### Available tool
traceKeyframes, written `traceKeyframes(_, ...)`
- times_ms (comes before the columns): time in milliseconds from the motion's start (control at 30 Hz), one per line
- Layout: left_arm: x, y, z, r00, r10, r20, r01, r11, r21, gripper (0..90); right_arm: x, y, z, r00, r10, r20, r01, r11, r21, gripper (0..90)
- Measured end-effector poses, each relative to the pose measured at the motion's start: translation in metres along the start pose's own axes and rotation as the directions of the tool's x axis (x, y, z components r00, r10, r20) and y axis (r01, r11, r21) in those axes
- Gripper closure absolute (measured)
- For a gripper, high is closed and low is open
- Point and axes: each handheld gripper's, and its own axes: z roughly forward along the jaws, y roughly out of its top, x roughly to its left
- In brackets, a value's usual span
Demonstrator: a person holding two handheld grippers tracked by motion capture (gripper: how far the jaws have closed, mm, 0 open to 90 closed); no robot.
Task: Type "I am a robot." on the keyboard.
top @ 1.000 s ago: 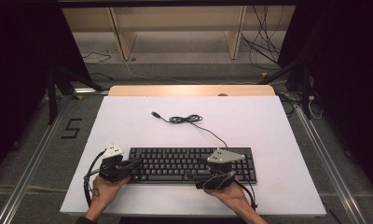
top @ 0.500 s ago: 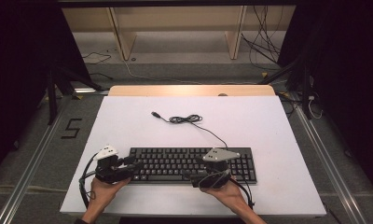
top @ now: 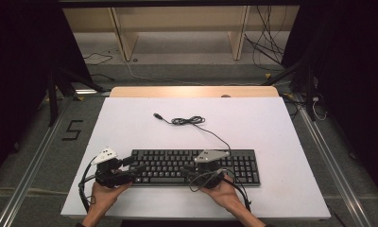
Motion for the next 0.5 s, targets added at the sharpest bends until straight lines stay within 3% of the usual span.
traceKeyframes(167, -0.002, 0.0, -0.001, 1.0, 0.003, 0.001, -0.003, 1.0, -0.006, 31.8, 0.001, 0.003, 0.011, 1.0, -0.008, 0.003, 0.008, 1.0, 0.022, 89.5)
traceKeyframes(500, -0.004, 0.0, -0.004, 0.9999, 0.008, 0.007, -0.008, 0.9996, -0.027, 29.5, 0.002, 0.005, 0.027, 0.9997, -0.017, 0.015, 0.016, 0.998, 0.061, 90.0)
